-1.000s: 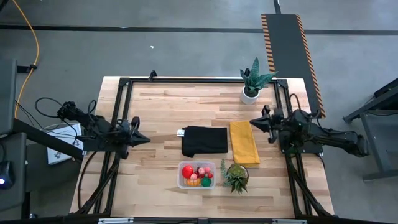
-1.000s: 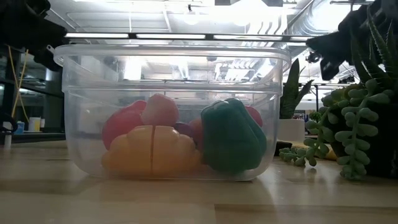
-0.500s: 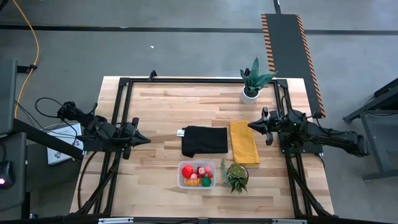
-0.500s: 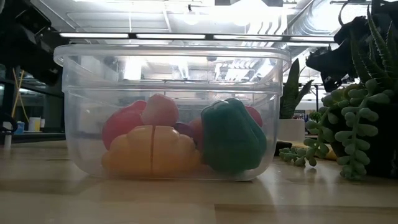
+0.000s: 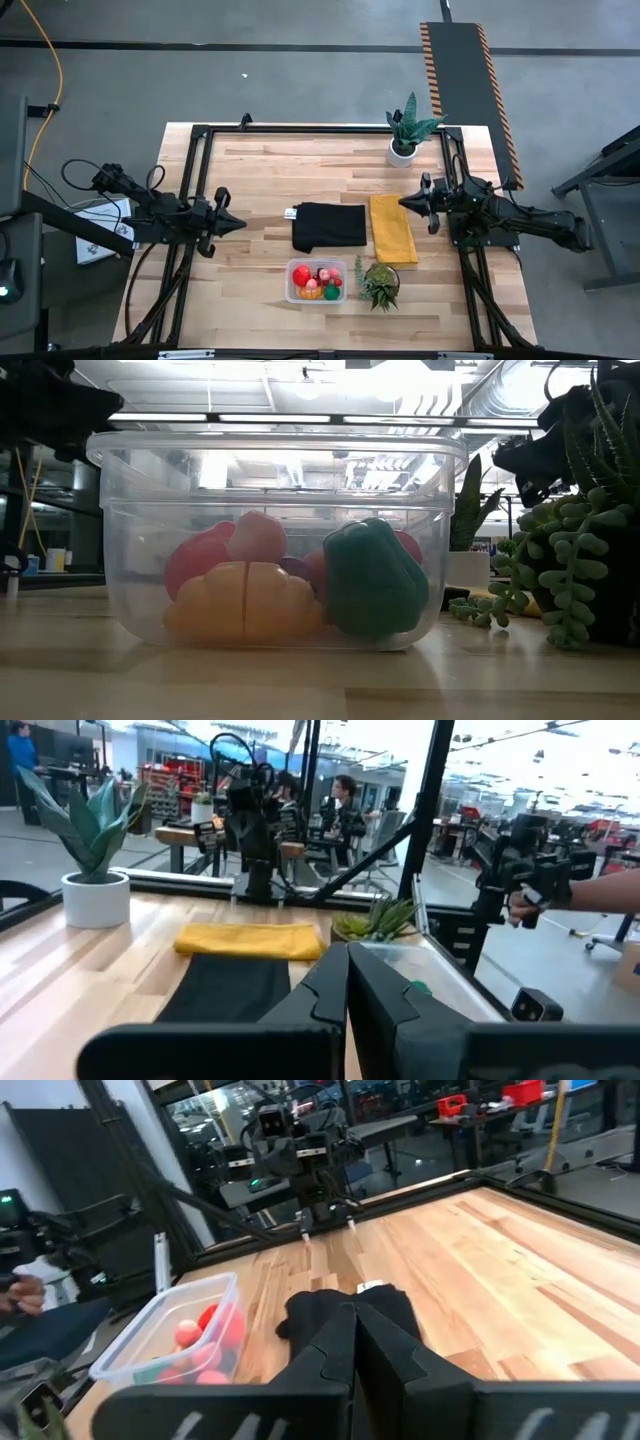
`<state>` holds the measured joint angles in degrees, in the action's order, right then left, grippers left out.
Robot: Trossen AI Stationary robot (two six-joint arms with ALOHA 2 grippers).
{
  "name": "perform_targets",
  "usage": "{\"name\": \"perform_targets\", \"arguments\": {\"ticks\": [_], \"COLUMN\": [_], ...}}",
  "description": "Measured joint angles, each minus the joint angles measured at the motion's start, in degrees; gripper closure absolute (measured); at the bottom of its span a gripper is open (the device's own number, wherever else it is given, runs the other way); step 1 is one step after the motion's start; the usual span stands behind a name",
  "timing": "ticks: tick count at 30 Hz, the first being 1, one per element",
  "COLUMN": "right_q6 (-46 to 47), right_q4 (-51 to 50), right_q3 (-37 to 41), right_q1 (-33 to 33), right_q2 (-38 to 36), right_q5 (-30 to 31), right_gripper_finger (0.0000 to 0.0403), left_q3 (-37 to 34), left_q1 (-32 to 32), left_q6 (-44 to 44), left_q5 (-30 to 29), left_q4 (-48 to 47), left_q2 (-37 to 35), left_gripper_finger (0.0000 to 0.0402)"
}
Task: Pick and placing Produce into tupperware
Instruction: Return to home position
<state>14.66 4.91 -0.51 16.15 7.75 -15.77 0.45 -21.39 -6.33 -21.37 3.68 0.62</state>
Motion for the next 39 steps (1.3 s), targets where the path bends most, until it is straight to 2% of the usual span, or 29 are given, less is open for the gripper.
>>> {"name": "perform_targets", "arguments": {"ticks": [9, 12, 22, 25, 33, 39], "right_q6": [-3.18, -4.22, -5.19, -5.38, -6.15, -7.18], "right_q4": [0.00, 0.00, -0.82, -1.54, -1.46, -1.46], "right_q3": [0.00, 0.00, 0.02, 0.02, 0.04, 0.04], "right_q1": [0.02, 0.01, 0.00, 0.00, 0.00, 0.00], "right_q2": [0.00, 0.00, -0.02, -0.01, -0.02, -0.02], "right_q5": [-0.87, -0.88, -1.84, -2.18, -2.53, -2.68], "right_gripper_finger": [0.0403, 0.0403, 0.0403, 0.0403, 0.0403, 0.0403], "left_q3": [0.02, 0.02, 0.09, 0.09, 0.09, 0.09], "left_q1": [0.00, 0.00, 0.00, -0.02, 0.00, 0.00], "left_q6": [0.71, 2.09, 2.06, 3.47, 4.61, 5.16], "left_q5": [0.52, 3.19, 23.03, 26.32, 26.79, 23.16], "left_q4": [0.04, -0.04, -2.14, -2.23, -2.20, -2.84], "left_q2": [0.00, 0.00, 0.00, 0.00, 0.35, 0.36], "left_gripper_finger": [0.0401, 0.0401, 0.0401, 0.0401, 0.0401, 0.0401]}}
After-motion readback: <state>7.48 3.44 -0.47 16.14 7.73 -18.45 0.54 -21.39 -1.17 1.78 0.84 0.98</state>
